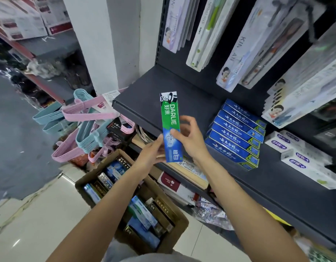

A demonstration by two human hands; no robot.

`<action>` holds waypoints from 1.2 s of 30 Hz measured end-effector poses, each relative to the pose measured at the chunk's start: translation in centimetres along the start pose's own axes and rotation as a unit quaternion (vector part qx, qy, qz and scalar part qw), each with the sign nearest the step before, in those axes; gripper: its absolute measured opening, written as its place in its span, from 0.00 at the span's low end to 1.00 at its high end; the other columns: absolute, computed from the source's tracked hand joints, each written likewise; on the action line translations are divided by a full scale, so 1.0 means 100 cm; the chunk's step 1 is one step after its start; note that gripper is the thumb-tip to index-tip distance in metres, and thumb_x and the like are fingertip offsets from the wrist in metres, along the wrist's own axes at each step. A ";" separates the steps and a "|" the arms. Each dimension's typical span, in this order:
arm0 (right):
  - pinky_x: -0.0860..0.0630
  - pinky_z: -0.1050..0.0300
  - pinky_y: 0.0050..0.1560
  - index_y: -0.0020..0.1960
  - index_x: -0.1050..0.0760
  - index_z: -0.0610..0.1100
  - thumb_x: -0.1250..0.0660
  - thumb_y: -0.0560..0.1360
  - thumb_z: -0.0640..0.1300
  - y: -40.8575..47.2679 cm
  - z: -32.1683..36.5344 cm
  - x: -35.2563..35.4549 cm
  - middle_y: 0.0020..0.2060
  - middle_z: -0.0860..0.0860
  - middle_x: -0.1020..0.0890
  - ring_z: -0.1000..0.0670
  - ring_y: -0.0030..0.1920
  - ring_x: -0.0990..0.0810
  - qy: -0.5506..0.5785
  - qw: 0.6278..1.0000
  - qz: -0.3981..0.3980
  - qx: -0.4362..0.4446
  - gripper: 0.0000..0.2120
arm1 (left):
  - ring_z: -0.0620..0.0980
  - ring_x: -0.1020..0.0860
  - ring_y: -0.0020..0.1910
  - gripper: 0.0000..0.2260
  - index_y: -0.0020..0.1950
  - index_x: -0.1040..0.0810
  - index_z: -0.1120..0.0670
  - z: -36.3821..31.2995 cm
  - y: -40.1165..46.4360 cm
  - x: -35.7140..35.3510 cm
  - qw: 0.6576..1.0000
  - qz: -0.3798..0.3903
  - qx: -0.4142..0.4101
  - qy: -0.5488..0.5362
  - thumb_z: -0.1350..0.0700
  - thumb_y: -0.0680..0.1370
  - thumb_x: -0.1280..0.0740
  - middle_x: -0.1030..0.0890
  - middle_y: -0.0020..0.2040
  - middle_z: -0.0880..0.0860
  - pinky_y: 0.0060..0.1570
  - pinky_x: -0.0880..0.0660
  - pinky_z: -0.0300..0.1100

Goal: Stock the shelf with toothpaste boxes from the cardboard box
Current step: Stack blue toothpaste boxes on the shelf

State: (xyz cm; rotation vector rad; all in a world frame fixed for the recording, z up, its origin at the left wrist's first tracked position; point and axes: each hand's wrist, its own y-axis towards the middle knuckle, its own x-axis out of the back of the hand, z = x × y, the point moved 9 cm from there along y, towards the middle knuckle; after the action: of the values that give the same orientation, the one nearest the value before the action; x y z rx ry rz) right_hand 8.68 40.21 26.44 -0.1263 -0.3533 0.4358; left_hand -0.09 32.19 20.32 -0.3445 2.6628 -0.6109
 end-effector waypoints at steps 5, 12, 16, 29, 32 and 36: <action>0.26 0.50 0.55 0.61 0.29 0.51 0.29 0.71 0.42 0.091 0.027 0.027 0.53 0.53 0.20 0.49 0.54 0.21 -0.264 0.957 -0.061 0.102 0.20 | 0.53 0.26 0.58 0.10 0.58 0.23 0.55 -0.059 0.055 0.059 0.860 -0.172 -0.227 0.422 0.53 0.79 0.37 0.23 0.60 0.52 0.61 0.33 0.45; 0.36 0.46 0.64 0.70 0.35 0.46 0.35 0.73 0.36 0.177 -0.015 0.046 0.66 0.43 0.29 0.40 0.65 0.33 -0.606 0.781 -0.105 0.114 0.27 | 0.50 0.35 0.70 0.18 0.70 0.31 0.49 -0.059 0.108 0.068 0.663 -0.117 -0.234 0.702 0.48 0.80 0.43 0.32 0.71 0.48 0.74 0.54 0.53; 0.45 0.43 0.72 0.77 0.54 0.45 0.39 0.78 0.45 0.186 -0.055 0.052 0.76 0.45 0.48 0.43 0.75 0.48 -0.644 0.758 -0.103 0.029 0.34 | 0.50 0.34 0.69 0.20 0.71 0.33 0.48 -0.061 0.109 0.066 0.611 -0.108 -0.248 0.744 0.51 0.79 0.43 0.33 0.72 0.47 0.74 0.55 0.51; 0.55 0.39 0.74 0.77 0.62 0.46 0.53 0.80 0.58 0.208 -0.078 0.099 0.77 0.46 0.57 0.44 0.76 0.58 -0.599 0.795 -0.079 -0.060 0.33 | 0.50 0.31 0.69 0.19 0.69 0.28 0.49 -0.062 0.106 0.068 0.639 -0.133 -0.257 0.713 0.54 0.77 0.39 0.30 0.71 0.49 0.74 0.50 0.50; 0.54 0.38 0.74 0.77 0.62 0.45 0.52 0.80 0.59 0.198 -0.086 0.118 0.77 0.45 0.56 0.43 0.76 0.57 -0.606 0.788 -0.090 -0.061 0.34 | 0.52 0.29 0.67 0.18 0.67 0.26 0.50 -0.063 0.108 0.067 0.647 -0.146 -0.259 0.702 0.55 0.76 0.38 0.27 0.69 0.50 0.73 0.49 0.50; 0.51 0.40 0.74 0.77 0.57 0.40 0.48 0.80 0.57 0.187 -0.072 0.107 0.77 0.43 0.52 0.43 0.76 0.54 -0.645 0.758 -0.096 0.012 0.34 | 0.55 0.24 0.62 0.16 0.61 0.21 0.53 -0.064 0.107 0.067 0.653 -0.162 -0.283 0.683 0.58 0.74 0.35 0.22 0.64 0.52 0.72 0.45 0.52</action>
State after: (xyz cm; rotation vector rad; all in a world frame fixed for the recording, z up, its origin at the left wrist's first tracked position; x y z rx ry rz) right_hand 13.07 61.39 19.40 0.2738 -1.7221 0.2581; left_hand -10.39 41.75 18.57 -0.7632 4.3424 0.0610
